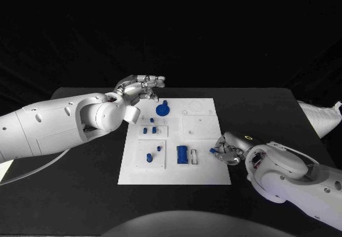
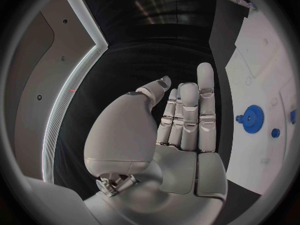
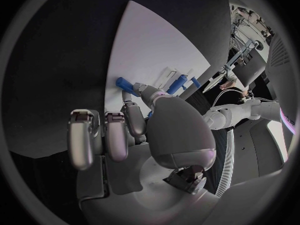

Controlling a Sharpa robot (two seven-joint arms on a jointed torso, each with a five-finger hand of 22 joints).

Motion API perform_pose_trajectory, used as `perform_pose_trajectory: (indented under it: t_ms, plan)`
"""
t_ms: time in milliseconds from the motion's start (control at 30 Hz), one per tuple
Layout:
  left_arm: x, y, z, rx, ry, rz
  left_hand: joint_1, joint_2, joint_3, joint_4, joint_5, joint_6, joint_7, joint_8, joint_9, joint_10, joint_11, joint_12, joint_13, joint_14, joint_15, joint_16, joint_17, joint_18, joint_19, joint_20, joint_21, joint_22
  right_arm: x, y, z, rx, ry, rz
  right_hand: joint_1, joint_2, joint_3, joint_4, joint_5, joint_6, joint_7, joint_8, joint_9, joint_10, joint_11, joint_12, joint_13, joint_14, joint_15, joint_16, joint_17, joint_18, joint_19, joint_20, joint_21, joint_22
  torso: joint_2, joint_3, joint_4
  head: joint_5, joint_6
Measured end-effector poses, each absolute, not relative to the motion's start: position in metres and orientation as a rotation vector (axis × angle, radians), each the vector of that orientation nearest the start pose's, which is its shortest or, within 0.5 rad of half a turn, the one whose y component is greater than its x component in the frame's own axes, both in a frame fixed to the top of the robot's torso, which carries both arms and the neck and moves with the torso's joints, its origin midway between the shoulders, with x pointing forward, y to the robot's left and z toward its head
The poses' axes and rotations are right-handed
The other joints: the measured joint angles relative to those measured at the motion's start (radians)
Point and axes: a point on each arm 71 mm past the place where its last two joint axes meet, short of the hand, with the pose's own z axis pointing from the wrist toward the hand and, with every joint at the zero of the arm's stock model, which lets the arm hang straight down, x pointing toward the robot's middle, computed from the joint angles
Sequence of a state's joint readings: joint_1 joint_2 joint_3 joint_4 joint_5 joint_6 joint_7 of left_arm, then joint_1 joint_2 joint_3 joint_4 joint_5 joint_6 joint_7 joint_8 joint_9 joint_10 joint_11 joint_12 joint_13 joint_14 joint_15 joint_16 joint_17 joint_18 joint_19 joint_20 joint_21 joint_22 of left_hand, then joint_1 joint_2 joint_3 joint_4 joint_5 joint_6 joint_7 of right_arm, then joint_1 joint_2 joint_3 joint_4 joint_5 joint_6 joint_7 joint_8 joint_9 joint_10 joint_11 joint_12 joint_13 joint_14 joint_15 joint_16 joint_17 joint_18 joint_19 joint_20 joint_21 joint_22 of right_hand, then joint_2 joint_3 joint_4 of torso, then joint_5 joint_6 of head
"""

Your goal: Assemble the parts on the task board

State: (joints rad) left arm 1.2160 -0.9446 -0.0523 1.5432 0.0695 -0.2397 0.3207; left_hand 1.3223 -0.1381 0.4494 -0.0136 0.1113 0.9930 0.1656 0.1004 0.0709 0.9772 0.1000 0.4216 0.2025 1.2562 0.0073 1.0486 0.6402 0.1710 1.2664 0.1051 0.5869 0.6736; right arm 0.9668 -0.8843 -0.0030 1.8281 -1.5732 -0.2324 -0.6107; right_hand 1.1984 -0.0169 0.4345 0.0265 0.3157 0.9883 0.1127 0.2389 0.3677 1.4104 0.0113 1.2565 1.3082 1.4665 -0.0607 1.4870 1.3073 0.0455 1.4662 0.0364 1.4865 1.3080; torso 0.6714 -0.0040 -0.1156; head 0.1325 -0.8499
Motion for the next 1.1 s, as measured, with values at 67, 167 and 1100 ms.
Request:
perform_pose_trajectory:
  t_ms: [67,167,1100]
  plan:
    - [0.485,0.252,-0.179,-1.239,1.454,-1.515,0.000,0.000,0.000,0.000,0.000,0.000,0.000,0.000,0.000,0.000,0.000,0.000,0.000,0.000,0.000,0.000,0.000,0.000,0.000,0.000,0.000,0.000,0.385,-0.159,-0.250,0.008,1.972,0.459,-0.017,-0.006,0.003,0.003,0.000,0.007,-0.001,0.000,0.000,0.004,-0.003,0.000,0.000,0.000,0.000,0.000,0.000,0.000,0.000,0.000,0.000,0.000,0.000,0.0000,0.0000,0.001,0.000]
    - [0.485,0.252,-0.179,-1.239,1.454,-1.516,0.000,0.000,0.000,0.000,0.000,0.000,0.000,0.000,0.000,0.000,0.000,0.000,0.000,0.000,0.000,0.000,0.000,0.000,0.000,0.000,0.000,0.000,0.384,-0.156,-0.247,0.038,1.959,0.492,-0.034,-0.014,-0.001,0.011,0.008,0.015,-0.008,-0.002,0.001,0.004,-0.003,0.000,0.000,0.000,0.000,0.000,0.000,0.000,0.000,0.000,0.000,0.000,0.000,0.0000,-0.0002,0.002,0.000]
    - [0.483,0.249,-0.179,-1.238,1.459,-1.522,0.000,0.000,0.000,0.000,0.000,0.000,0.000,0.000,0.000,0.000,0.000,0.000,0.000,0.000,0.000,0.000,0.000,0.000,0.000,0.000,0.000,0.000,0.387,-0.132,-0.258,0.282,2.093,0.606,-0.084,-0.037,-0.068,0.057,0.029,0.094,-0.048,0.010,0.017,0.020,-0.019,0.012,0.000,-0.003,-0.012,0.000,0.001,0.000,0.000,0.000,0.009,0.000,0.000,0.0003,-0.0008,0.004,-0.008]
